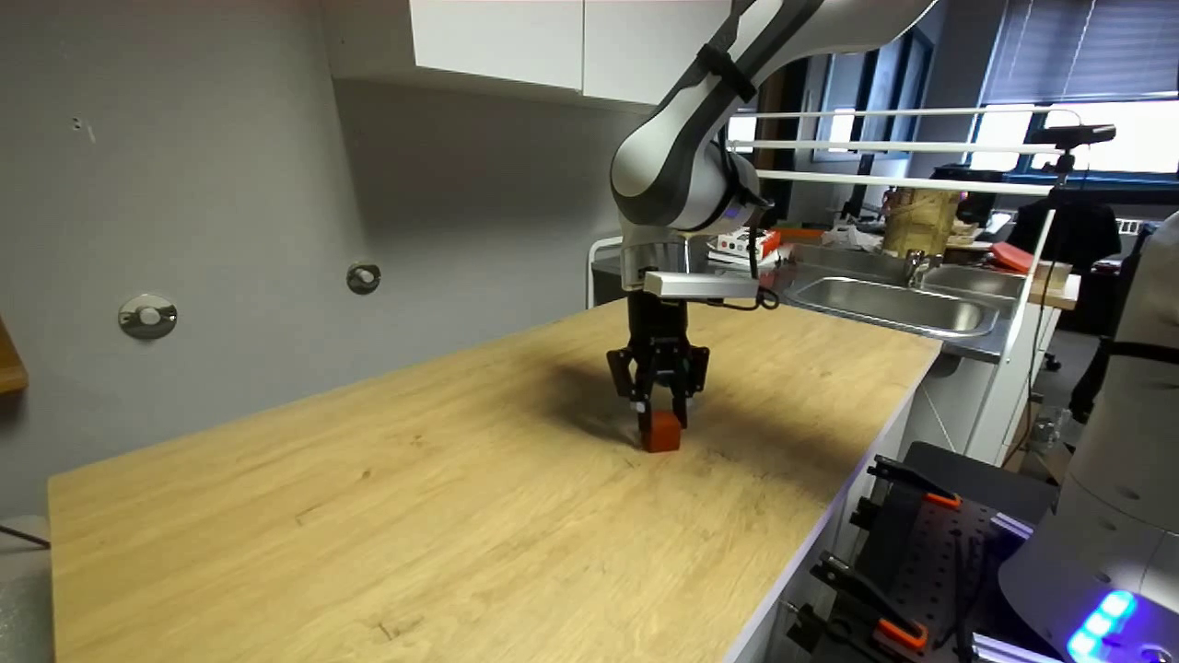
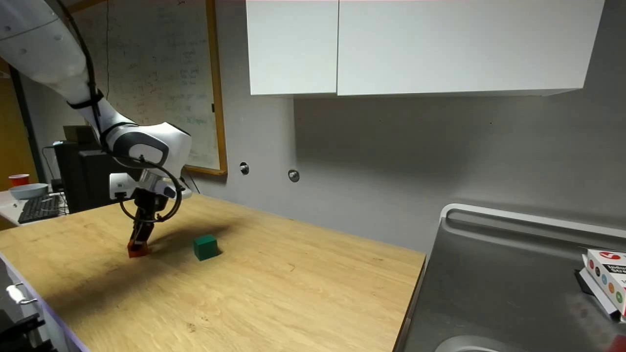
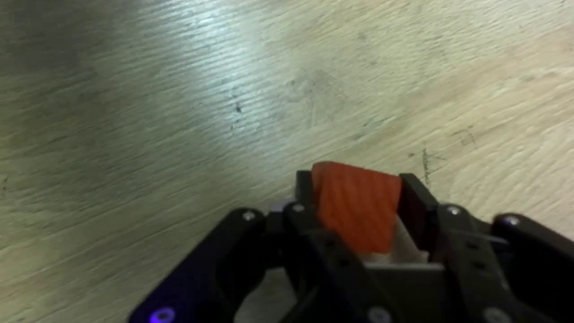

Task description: Put the blocks one on top of the other

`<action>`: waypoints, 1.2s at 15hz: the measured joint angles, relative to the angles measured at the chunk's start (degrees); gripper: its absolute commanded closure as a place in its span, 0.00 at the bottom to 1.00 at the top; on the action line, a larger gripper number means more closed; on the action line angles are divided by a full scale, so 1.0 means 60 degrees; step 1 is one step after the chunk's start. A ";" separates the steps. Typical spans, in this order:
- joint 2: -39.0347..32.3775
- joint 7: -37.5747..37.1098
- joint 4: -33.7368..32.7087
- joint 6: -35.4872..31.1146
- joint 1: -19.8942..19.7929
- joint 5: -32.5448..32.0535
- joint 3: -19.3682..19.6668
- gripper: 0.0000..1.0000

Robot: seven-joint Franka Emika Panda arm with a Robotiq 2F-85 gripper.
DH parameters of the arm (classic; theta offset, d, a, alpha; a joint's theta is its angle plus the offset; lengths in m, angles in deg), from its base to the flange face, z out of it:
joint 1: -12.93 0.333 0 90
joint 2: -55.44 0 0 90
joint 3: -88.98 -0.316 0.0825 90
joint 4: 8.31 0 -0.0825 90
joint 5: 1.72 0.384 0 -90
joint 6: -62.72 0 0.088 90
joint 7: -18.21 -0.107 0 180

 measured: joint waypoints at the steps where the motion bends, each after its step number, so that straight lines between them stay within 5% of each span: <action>1: 0.0000 -0.0004 -0.0012 0.0025 -0.0014 0.0001 0.0007 0.81; 18: 0.0727 -0.0247 -0.1847 0.1345 -0.0726 -0.1358 0.1041 0.81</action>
